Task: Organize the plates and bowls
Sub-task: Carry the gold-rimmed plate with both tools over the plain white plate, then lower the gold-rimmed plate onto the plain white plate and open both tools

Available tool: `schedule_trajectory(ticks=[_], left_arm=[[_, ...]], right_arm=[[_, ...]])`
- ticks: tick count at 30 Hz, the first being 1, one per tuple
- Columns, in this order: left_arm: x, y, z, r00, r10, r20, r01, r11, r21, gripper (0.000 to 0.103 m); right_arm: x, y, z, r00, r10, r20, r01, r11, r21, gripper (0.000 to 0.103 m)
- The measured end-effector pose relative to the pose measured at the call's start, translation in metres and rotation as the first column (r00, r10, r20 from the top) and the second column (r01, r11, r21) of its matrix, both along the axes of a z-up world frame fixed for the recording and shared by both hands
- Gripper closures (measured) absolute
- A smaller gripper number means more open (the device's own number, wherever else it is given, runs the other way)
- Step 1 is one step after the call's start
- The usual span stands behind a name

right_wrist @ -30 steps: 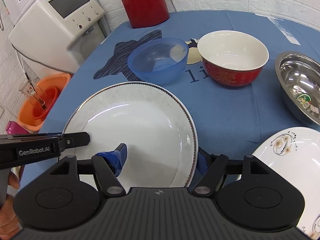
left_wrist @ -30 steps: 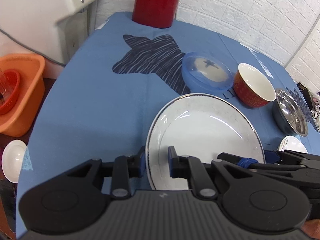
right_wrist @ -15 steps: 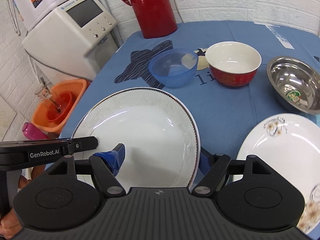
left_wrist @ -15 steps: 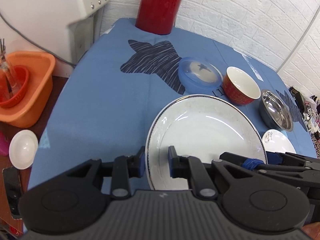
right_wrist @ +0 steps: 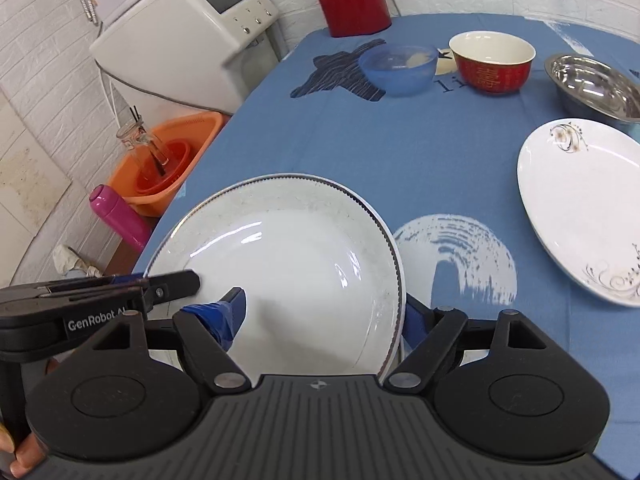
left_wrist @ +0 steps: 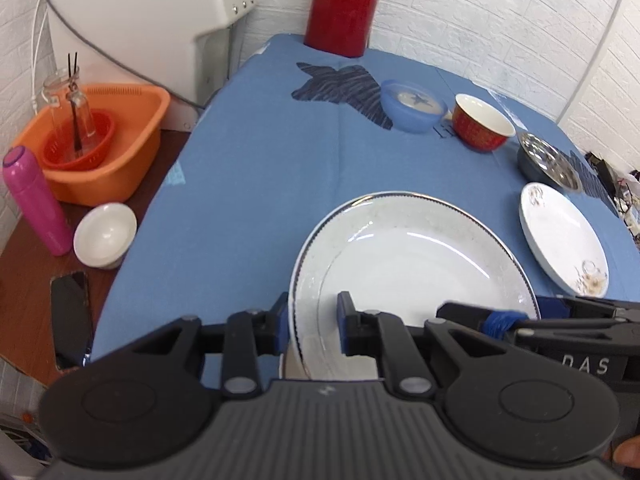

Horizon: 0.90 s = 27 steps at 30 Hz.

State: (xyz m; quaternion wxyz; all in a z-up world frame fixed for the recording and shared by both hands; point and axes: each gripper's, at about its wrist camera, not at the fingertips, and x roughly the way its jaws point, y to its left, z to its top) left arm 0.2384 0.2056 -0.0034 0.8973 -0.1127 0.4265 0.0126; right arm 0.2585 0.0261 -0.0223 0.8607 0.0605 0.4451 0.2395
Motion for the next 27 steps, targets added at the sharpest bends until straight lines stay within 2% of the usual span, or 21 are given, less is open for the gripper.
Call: schedule_trajectory(ticks=[3,9,10,12,16,19,24,27], left_arm=[[-0.015,-0.002,-0.007,1.000,-0.012,-0.002,0.012,1.000,-0.015,0.091],[-0.027,0.000,-0.021,0.999,-0.029,-0.016,0.027,0.994,-0.102,0.091],[-0.028,0.000,-0.021,0.999,-0.030,-0.012,0.029,0.994,-0.102,0.091],[-0.030,0.000,-0.021,1.000,-0.028,-0.004,0.028,0.995,-0.100,0.091],[-0.031,0.009,-0.019,0.999,-0.032,-0.001,0.032,0.989,-0.142,0.091],[-0.033,0.014,-0.017,0.999,-0.035,0.000,0.035,0.986,-0.163,0.091],[-0.035,0.018,-0.010,0.999,-0.040,-0.008,0.038,0.987,-0.159,0.090],[-0.037,0.019,-0.006,0.998,-0.061,-0.017,0.057,0.987,-0.151,0.081]], right_arm=[[-0.011,0.000,-0.001,1.000,-0.001,0.018,0.001,1.000,-0.006,0.035],[-0.022,0.000,-0.007,0.997,0.004,0.072,0.001,0.998,-0.063,0.034],[-0.021,-0.001,-0.009,0.998,0.001,0.057,0.002,0.998,-0.062,0.034],[-0.020,-0.006,-0.017,1.000,-0.002,0.023,0.003,0.999,-0.034,0.034],[-0.023,-0.005,-0.019,0.999,0.005,0.035,-0.004,1.000,-0.025,0.034],[-0.019,-0.010,-0.018,1.000,-0.011,0.023,0.010,1.000,0.022,0.035],[-0.013,-0.014,-0.004,0.997,-0.040,0.069,0.034,0.996,0.086,0.036],[-0.013,-0.012,0.008,0.994,-0.026,0.104,0.016,0.995,0.101,0.036]])
